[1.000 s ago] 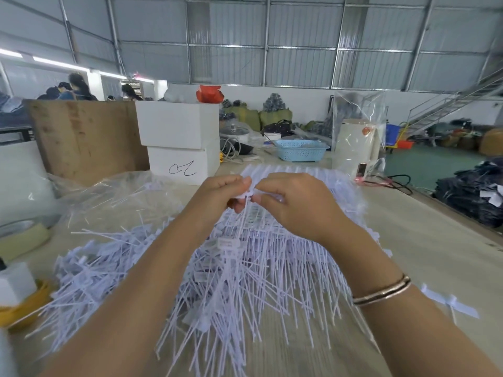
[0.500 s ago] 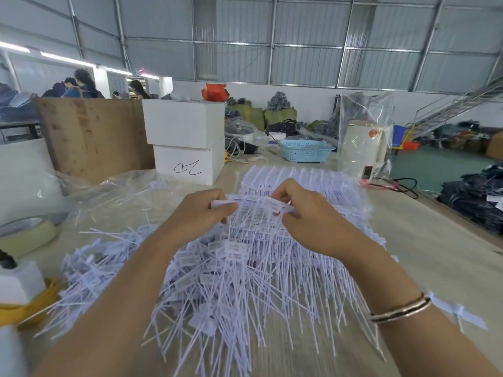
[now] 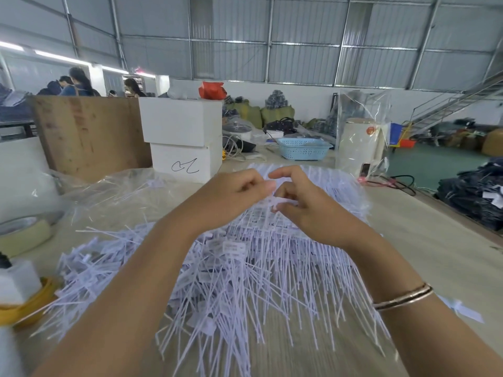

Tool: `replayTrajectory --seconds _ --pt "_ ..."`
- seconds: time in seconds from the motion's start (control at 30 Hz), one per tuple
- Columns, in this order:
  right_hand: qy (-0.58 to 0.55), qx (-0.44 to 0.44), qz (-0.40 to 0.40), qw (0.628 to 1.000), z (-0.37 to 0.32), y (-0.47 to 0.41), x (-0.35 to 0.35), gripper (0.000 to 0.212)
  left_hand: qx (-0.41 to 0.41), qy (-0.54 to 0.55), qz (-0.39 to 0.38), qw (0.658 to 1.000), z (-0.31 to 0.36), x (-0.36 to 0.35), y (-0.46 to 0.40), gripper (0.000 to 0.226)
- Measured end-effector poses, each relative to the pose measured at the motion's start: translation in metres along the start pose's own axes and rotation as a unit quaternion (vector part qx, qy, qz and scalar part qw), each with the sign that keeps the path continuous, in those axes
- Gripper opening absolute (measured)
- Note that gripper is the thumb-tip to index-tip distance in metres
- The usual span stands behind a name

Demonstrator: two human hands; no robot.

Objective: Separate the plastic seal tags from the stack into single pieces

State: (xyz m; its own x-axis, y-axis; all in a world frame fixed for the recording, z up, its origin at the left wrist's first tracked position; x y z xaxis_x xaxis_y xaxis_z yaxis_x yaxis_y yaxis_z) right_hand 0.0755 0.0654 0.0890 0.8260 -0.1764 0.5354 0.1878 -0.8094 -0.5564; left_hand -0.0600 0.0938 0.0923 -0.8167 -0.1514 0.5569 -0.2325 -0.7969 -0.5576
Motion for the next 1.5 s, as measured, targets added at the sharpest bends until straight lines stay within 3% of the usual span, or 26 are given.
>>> replayTrajectory --seconds 0.1,0.27,0.33,0.47,0.73,0.83,0.93,1.17,1.37,1.5 --pt "0.000 0.008 0.018 1.000 0.000 -0.001 0.004 0.031 -0.041 0.036 0.018 0.998 0.012 -0.006 -0.001 0.016" --pt "0.127 0.004 0.019 0.992 0.013 -0.003 0.012 0.010 -0.054 0.064 0.034 0.996 0.006 -0.008 -0.001 0.007" --pt "0.147 0.014 0.000 0.989 0.015 -0.002 0.009 0.016 -0.056 0.075 0.026 0.995 0.005 -0.011 -0.001 0.007" --pt "0.136 0.024 -0.010 0.990 0.013 -0.002 0.006 0.022 -0.050 0.094 0.007 0.994 0.002 -0.019 0.000 0.010" --pt "0.155 0.029 -0.005 0.988 0.009 -0.003 0.013 0.022 -0.032 0.130 0.060 0.989 -0.002 -0.018 -0.001 0.012" --pt "0.139 0.024 0.014 0.990 0.008 -0.004 0.013 0.015 -0.055 0.089 0.073 0.992 -0.002 -0.018 0.001 0.028" --pt "0.191 0.051 0.010 0.980 0.008 -0.003 0.007 0.022 -0.063 0.084 0.069 0.992 -0.001 -0.019 0.003 0.035" --pt "0.278 0.141 0.072 0.947 -0.002 -0.002 0.009 0.028 0.026 0.190 0.054 0.980 -0.012 -0.030 0.003 0.033" --pt "0.369 0.239 0.154 0.885 -0.017 0.003 0.006 0.027 0.062 0.282 0.082 0.954 -0.017 -0.030 0.002 0.048" --pt "0.309 0.231 0.190 0.903 -0.019 0.003 0.010 0.026 0.064 0.319 0.077 0.942 -0.014 -0.033 0.001 0.054"
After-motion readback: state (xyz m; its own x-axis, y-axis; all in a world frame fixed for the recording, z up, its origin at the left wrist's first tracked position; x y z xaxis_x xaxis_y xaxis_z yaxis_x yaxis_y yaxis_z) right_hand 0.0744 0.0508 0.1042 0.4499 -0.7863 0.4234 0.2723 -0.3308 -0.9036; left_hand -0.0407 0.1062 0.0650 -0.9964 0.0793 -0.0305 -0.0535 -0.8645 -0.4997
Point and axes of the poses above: each hand's wrist, its own y-axis away from the middle knuckle, its own x-axis out of the back of the hand, z = x × y, the point moved 6 cm from there along -y, towards the middle knuckle, and after that the axes turned 15 degrees about z, right-handed, at the moved point
